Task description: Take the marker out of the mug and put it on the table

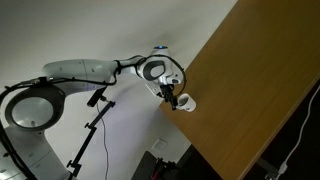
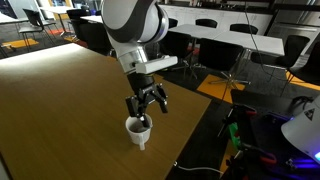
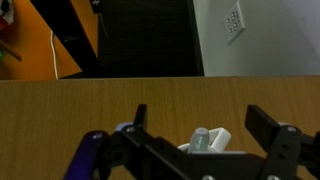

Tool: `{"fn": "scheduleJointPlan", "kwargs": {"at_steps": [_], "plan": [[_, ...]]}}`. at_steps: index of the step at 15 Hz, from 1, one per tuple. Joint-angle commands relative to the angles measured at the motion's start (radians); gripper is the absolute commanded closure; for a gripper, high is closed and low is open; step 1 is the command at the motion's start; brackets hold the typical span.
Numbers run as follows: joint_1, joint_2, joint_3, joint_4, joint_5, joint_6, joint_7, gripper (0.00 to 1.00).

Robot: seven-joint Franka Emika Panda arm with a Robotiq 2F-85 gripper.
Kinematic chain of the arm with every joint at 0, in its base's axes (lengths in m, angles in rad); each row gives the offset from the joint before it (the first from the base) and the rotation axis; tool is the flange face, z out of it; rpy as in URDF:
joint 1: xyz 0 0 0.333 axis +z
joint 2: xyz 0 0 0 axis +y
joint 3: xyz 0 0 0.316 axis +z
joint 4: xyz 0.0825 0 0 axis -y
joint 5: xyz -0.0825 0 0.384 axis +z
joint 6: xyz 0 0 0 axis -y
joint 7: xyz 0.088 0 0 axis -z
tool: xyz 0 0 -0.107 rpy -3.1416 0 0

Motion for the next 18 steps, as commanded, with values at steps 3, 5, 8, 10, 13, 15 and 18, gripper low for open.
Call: {"fn": "scheduleJointPlan", "kwargs": {"at_steps": [3, 5, 8, 10, 13, 15, 18], "plan": [[0.003, 0.083, -0.001, 0.084, 0.007, -0.024, 0.012, 0.0], [0.0, 0.107, 0.001, 0.11, 0.012, -0.026, 0.013, 0.0], [-0.005, 0.139, 0.004, 0.149, 0.019, -0.029, 0.014, 0.05], [-0.01, 0.157, 0.006, 0.173, 0.026, -0.033, 0.012, 0.09], [-0.014, 0.175, 0.007, 0.199, 0.033, -0.037, 0.013, 0.18], [-0.016, 0.187, 0.008, 0.216, 0.034, -0.041, 0.012, 0.26], [-0.02, 0.199, 0.01, 0.235, 0.033, -0.062, 0.008, 0.28]]}}
